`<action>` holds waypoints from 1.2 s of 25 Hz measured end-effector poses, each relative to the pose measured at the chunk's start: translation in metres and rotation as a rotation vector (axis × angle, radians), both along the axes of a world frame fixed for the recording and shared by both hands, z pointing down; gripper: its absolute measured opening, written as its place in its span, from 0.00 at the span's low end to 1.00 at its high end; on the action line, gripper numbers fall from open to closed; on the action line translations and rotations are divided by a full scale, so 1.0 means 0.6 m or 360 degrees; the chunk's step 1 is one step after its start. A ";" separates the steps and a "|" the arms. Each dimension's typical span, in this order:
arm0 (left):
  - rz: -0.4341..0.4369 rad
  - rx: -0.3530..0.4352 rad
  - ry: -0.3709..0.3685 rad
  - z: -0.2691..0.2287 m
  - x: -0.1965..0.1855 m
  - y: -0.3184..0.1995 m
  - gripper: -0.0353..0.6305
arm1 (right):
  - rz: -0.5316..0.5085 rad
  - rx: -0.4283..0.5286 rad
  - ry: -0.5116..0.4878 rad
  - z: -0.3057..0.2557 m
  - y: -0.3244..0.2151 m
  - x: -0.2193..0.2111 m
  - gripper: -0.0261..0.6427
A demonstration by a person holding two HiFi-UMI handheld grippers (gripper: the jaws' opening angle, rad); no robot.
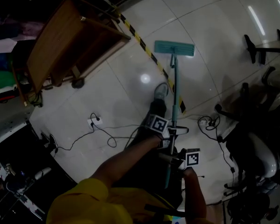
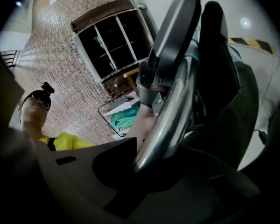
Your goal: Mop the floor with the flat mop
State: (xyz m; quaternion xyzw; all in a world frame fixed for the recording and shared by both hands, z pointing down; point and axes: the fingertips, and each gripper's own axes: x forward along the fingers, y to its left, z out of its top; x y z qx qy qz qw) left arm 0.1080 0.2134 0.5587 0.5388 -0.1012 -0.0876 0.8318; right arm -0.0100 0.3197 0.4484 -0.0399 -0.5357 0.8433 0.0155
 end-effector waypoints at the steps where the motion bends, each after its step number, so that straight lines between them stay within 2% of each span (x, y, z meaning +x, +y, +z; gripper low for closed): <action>1: -0.0024 -0.0003 0.0022 0.005 -0.008 -0.019 0.19 | 0.0009 0.0022 -0.0006 0.012 -0.016 -0.009 0.13; 4: 0.0015 0.0000 0.0008 0.043 -0.035 -0.092 0.19 | -0.0020 0.0090 -0.0008 0.063 -0.085 -0.037 0.12; 7: 0.0109 0.0076 -0.0036 0.084 -0.050 -0.168 0.19 | -0.0046 0.0148 -0.0021 0.105 -0.158 -0.054 0.12; 11: 0.0081 0.0192 -0.0050 0.130 -0.069 -0.287 0.19 | 0.0008 0.0228 0.0012 0.165 -0.267 -0.069 0.13; 14: 0.0073 0.0262 0.0011 0.150 -0.078 -0.336 0.18 | -0.0007 0.0271 0.0033 0.185 -0.311 -0.087 0.11; 16: 0.0151 0.0267 -0.0036 0.156 -0.086 -0.323 0.17 | -0.0028 0.0260 0.0013 0.174 -0.301 -0.097 0.10; 19: 0.0279 0.0179 -0.0169 0.138 -0.068 -0.232 0.17 | -0.0005 0.0126 -0.0027 0.124 -0.226 -0.073 0.10; 22: 0.0328 0.0041 -0.0128 0.079 -0.016 -0.094 0.17 | 0.0017 0.0007 0.0033 0.073 -0.102 -0.024 0.10; 24: 0.0303 0.0018 -0.0078 0.051 0.006 -0.025 0.17 | 0.0041 0.0006 0.0060 0.052 -0.037 -0.007 0.10; 26: 0.0184 0.0023 -0.0032 0.045 0.012 -0.006 0.17 | 0.0069 0.0071 0.0058 0.053 -0.015 0.000 0.12; 28: 0.0106 0.0016 0.0000 0.053 0.010 -0.029 0.17 | 0.0057 0.0144 0.0024 0.067 -0.033 -0.003 0.13; 30: 0.0105 0.0004 0.0037 0.060 0.010 -0.074 0.18 | 0.0010 0.0199 -0.0001 0.083 -0.075 -0.007 0.14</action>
